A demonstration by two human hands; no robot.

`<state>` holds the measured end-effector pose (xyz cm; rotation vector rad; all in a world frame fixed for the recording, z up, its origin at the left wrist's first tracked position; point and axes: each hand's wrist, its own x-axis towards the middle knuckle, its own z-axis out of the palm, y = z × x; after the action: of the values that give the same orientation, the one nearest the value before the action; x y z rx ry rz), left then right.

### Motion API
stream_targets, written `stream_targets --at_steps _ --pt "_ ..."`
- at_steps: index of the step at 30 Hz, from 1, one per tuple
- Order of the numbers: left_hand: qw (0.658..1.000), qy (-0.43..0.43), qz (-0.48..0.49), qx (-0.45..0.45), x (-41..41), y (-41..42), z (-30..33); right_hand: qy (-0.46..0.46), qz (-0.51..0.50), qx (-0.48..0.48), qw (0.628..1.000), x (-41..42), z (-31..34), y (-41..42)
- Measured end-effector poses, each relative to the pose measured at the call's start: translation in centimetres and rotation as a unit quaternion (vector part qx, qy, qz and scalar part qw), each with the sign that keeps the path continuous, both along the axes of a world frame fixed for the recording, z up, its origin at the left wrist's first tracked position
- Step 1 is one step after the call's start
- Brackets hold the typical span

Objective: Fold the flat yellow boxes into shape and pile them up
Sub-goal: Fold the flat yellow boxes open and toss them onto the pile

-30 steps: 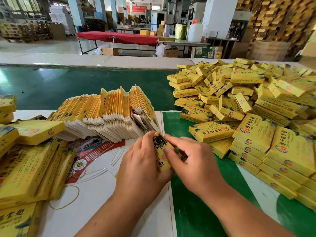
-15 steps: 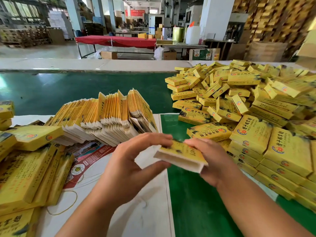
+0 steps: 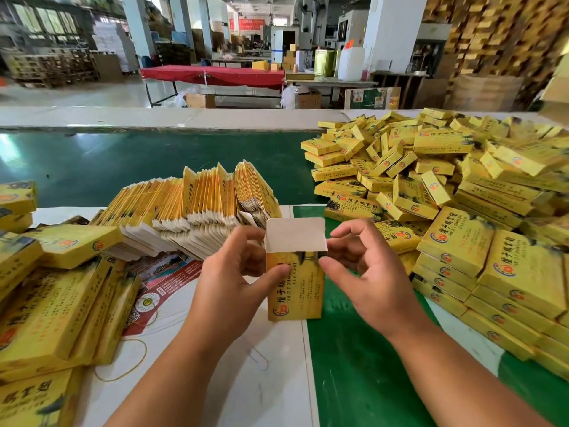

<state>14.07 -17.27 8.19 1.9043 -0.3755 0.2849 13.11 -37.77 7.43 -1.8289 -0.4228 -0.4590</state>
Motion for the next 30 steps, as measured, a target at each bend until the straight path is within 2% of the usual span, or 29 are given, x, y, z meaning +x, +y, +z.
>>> stream_targets --at_steps 3,6,12,17,20,24,26,30 --pt "0.997 -0.05 0.005 -0.055 -0.29 -0.36 -0.42 -0.019 -0.004 -0.017 1.0 -0.04 0.28 0.05" --pt "0.995 -0.084 -0.019 -0.057 -0.15 -0.09 -0.53 -0.031 -0.01 -0.035 0.999 -0.07 0.36 0.15" --pt "0.994 -0.074 -0.075 0.0 0.21 -0.02 -0.66 -0.058 -0.01 -0.105 0.993 -0.06 0.43 -0.05" --pt "0.994 -0.095 -0.055 0.014 0.49 -0.04 -0.67 -0.095 -0.003 -0.13 0.987 0.38 0.83 0.1" --pt "0.994 -0.099 -0.048 -0.009 0.39 -0.17 -0.74 -0.084 -0.015 -0.089 0.992 0.36 0.47 0.15" --pt "0.994 -0.038 -0.073 -0.066 0.22 -0.02 -0.61 -0.011 0.001 -0.001 1.0 0.37 -0.09 -0.07" --pt "0.995 -0.014 -0.073 -0.069 0.29 0.15 -0.5 0.001 0.017 0.001 1.0 0.5 -0.08 -0.1" --pt "0.994 -0.022 -0.093 -0.05 0.4 0.3 -0.21 -0.004 0.042 -0.016 0.999 0.5 0.19 -0.13"
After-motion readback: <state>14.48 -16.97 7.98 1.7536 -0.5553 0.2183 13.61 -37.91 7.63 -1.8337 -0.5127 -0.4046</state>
